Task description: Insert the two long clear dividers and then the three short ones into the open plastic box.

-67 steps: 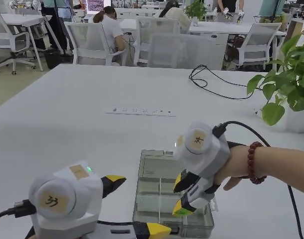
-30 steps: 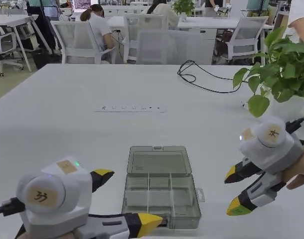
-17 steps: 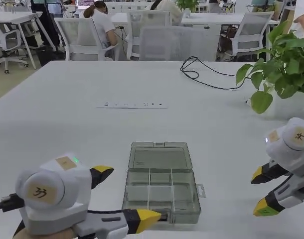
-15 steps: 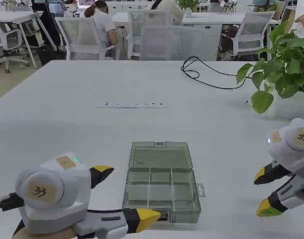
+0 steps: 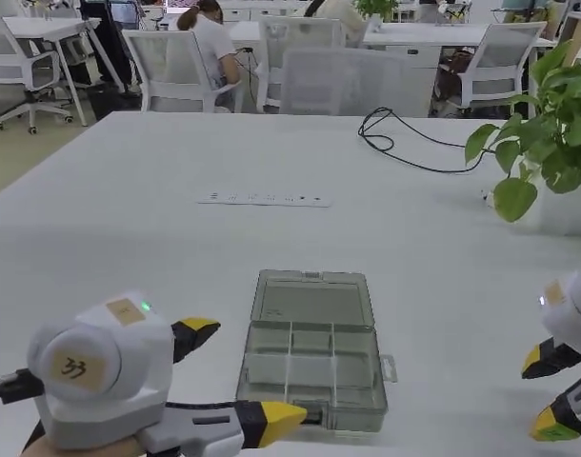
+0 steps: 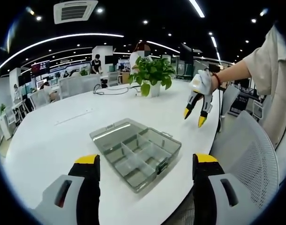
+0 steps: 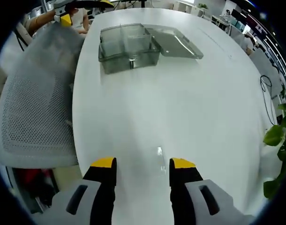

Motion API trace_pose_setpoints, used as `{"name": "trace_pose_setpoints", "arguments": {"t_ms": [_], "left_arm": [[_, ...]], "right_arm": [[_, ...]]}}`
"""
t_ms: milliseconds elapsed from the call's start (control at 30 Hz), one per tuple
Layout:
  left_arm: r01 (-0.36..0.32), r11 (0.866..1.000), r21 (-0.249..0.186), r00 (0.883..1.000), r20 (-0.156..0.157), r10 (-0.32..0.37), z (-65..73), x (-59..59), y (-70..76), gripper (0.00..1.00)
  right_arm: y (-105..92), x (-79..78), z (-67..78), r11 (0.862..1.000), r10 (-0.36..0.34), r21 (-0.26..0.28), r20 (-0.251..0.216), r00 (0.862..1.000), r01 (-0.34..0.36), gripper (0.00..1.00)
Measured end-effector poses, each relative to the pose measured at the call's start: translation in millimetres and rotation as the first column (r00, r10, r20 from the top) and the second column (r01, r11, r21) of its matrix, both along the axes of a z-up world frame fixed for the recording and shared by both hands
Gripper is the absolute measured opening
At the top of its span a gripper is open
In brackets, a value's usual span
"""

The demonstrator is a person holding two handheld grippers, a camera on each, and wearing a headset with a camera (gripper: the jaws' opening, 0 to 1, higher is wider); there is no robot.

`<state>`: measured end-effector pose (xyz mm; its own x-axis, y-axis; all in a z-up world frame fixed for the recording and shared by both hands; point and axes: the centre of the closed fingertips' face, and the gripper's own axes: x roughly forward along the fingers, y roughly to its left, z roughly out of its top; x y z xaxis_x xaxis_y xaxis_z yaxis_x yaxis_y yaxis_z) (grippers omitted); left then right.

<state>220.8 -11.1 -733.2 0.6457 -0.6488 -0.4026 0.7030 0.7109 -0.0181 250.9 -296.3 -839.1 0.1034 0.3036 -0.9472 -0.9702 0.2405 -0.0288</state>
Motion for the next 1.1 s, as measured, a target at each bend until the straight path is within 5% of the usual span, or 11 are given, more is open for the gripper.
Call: {"name": "trace_pose_setpoints", "arguments": {"t_ms": [267, 1100], "left_arm": [[-0.012, 1.0, -0.01, 1.0, 0.002, 0.012, 1.5, 3.0, -3.0, 0.81], [-0.018, 1.0, 0.011, 1.0, -0.007, 0.018, -2.1, 3.3, -2.2, 0.77]], "right_arm": [[-18.9, -2.6, -12.9, 0.996, 0.046, -0.079, -0.015, 0.999, -0.047, 0.44], [-25.5, 1.0, -16.3, 0.993, 0.087, -0.077, -0.039, 0.995, -0.09, 0.36]]}}
